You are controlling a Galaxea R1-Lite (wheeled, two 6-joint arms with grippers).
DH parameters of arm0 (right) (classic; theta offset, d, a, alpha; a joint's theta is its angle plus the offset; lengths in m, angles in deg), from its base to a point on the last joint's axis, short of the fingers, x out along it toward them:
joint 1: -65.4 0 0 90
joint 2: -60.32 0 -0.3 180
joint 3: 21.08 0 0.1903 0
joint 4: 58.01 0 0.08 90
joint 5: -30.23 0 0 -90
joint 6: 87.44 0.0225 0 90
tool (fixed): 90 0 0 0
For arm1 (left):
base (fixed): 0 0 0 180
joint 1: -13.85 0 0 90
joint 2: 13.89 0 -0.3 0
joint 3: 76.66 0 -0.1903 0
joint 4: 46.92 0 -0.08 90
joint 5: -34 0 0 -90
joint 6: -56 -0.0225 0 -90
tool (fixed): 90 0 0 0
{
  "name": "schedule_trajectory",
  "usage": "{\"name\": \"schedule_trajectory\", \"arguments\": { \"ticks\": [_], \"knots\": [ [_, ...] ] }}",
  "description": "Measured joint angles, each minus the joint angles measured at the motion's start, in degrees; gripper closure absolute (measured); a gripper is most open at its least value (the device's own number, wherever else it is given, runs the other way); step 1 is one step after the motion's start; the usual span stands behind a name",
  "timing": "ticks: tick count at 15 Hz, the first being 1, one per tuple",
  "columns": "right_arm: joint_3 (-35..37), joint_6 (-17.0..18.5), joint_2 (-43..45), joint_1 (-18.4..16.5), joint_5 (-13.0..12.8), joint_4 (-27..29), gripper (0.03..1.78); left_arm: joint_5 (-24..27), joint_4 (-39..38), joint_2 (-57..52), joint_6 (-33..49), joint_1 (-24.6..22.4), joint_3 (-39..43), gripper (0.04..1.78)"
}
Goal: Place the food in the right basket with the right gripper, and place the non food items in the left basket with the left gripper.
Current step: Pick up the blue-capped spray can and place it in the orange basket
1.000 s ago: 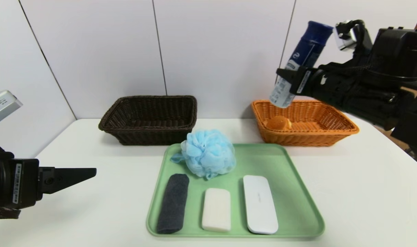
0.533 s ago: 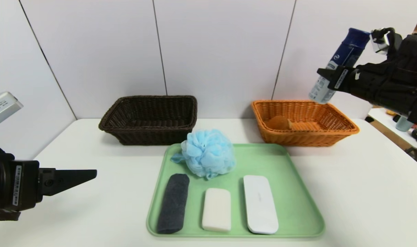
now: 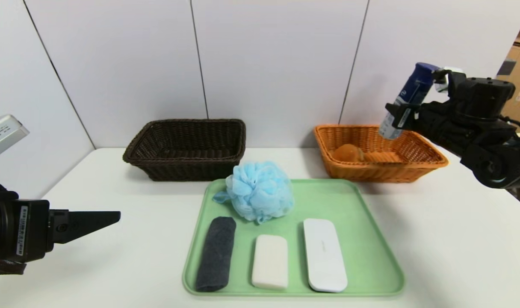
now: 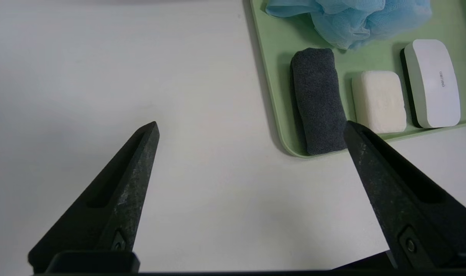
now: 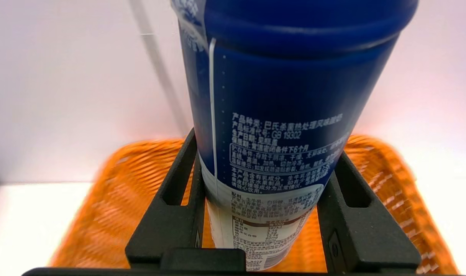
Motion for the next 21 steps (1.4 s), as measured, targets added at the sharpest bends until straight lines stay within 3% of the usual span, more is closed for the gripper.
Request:
{"name": "schedule_trajectory", "arguments": {
  "ticks": [5, 13, 17, 21],
  "knots": [
    [-0.11, -1.13, -6.56, -1.52, -0.44, -4.27, 1.01, 0.00, 0.02, 0.11, 0.00, 0.00, -0.07, 0.13],
    [-2.23, -2.58, -11.59, -2.23, -1.52, -5.10, 1.01, 0.07, 0.10, 0.18, 0.00, 0.00, 0.11, 0.13],
    [-2.62, -2.54, -12.59, -2.36, -1.65, -6.74, 0.65, 0.10, 0.02, 0.33, 0.00, 0.00, 0.11, 0.13],
    [-2.95, -2.40, -11.43, -2.62, -1.65, -6.55, 0.43, 0.07, -0.09, 0.79, 0.00, 0.00, -0.18, 0.13]
  ]
}}
